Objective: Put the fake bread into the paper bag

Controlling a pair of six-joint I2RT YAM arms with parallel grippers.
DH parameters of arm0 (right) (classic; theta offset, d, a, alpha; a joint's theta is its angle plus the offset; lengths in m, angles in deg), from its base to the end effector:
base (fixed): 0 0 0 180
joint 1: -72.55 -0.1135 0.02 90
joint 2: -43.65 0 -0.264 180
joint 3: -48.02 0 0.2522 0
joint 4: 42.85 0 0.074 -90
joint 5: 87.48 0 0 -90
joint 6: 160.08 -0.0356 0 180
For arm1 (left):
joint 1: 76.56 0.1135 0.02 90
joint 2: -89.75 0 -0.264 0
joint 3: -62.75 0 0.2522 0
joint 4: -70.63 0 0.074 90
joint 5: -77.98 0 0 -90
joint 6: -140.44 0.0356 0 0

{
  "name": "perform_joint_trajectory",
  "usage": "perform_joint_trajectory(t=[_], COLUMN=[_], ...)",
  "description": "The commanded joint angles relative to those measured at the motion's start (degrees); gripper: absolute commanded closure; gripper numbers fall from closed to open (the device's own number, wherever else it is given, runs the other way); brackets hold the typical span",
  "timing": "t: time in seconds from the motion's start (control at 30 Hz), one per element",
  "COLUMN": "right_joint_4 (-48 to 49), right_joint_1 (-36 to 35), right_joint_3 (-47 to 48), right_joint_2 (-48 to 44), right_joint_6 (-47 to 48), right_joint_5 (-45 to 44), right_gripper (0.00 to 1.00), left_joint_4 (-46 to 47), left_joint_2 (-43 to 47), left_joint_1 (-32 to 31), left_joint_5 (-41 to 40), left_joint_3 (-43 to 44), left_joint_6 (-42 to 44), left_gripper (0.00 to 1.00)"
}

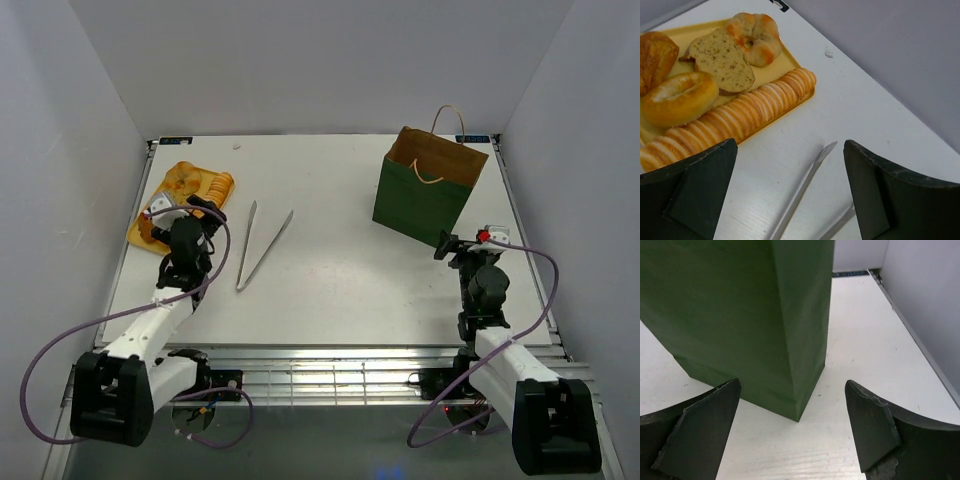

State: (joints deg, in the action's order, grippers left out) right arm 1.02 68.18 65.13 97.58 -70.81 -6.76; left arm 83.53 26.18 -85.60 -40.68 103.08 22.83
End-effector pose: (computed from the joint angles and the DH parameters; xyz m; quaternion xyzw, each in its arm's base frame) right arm 0.1747 0.0076 0.1891 0.0396 0.6617 -0.0203 0.7484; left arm 0.2375 -0.0205 0.2315 -0.2765 0.7087 -0.0147 0.6489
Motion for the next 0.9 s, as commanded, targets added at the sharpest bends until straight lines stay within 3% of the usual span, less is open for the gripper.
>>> perform_joint_trajectory(t=[0.0,0.07,0.1,0.2,0.33,0.43,0.57,0.63,0.87], right_joint_4=[-25.1,-32.8,-38.4,-43.1,-43.8,-46.1,-48.0,-48.3,-49.2], right_joint_1=[-0.1,0.0,0.1,0.1,0.2,0.2,0.1,0.1,0.1], right_joint_3=[5.7,8.1,9.8,9.9,8.4,9.5,11.4,11.4,10.2], right_joint_2=[-6.0,-9.4,-10.2,-13.1,-18.2,-19.4,-19.6,-19.8,-21.3], right_joint_6=[-10.1,-12.5,-14.0,-20.1,-17.8,-18.2,-18.4,-18.4,-17.3], right_joint_5=[-7.2,-2.5,-2.3,-4.0,4.3,8.6,15.4,16.2,17.0], right_gripper=[0.1,0.1,0.1,0.1,0.1,0.1,0.1,0.09,0.09], left_joint_4=[-30.4,-42.3,-43.4,-41.9,-39.1,-35.8,-37.3,-37.9,-35.2], left_joint_2=[6.7,10.3,11.5,15.7,15.7,11.0,-1.0,-7.1,-14.3], left_joint_1=[-0.2,0.0,0.1,0.2,0.4,0.4,0.4,0.5,-0.5], left_joint_5=[-2.2,-3.0,-2.0,4.7,12.7,22.6,30.4,32.2,36.3], left_joint_3=[5.1,6.8,6.9,4.9,2.7,3.0,9.0,11.5,15.4], left_joint_6=[-21.1,-32.3,-31.7,-22.8,-11.1,-4.1,-1.6,0.3,6.4], left_gripper=[0.02,0.02,0.02,0.02,0.02,0.02,0.02,0.02,0.02])
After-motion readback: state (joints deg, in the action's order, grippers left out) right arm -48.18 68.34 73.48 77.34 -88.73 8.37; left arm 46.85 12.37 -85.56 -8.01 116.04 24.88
